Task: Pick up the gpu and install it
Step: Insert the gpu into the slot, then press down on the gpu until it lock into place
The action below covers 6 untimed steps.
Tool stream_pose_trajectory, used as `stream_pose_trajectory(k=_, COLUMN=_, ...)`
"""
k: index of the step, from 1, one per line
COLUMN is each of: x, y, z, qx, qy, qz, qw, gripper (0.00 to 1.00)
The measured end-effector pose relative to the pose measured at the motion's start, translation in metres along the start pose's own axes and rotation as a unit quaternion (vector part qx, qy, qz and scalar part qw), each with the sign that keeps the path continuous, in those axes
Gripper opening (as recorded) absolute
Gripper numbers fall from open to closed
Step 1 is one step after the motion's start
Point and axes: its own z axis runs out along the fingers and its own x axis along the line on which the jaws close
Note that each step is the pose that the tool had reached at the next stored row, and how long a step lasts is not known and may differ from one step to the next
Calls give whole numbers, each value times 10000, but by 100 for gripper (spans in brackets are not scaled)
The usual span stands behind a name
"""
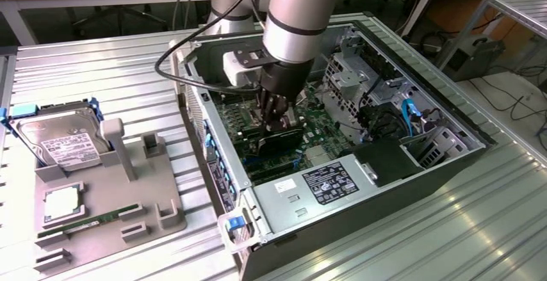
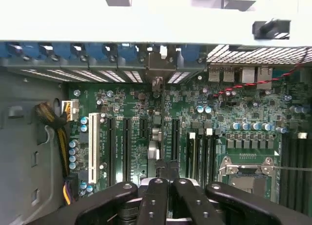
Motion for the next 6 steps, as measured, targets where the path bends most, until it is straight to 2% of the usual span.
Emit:
stream_pose_trajectory(k=1, x=0, y=3, z=-72, qx=0, qy=1, qz=0, qw=10000, gripper=11)
stream_pose_trajectory(k=6, x=0, y=3, z=-72, qx=0, qy=1, qz=1, qw=10000, gripper=11)
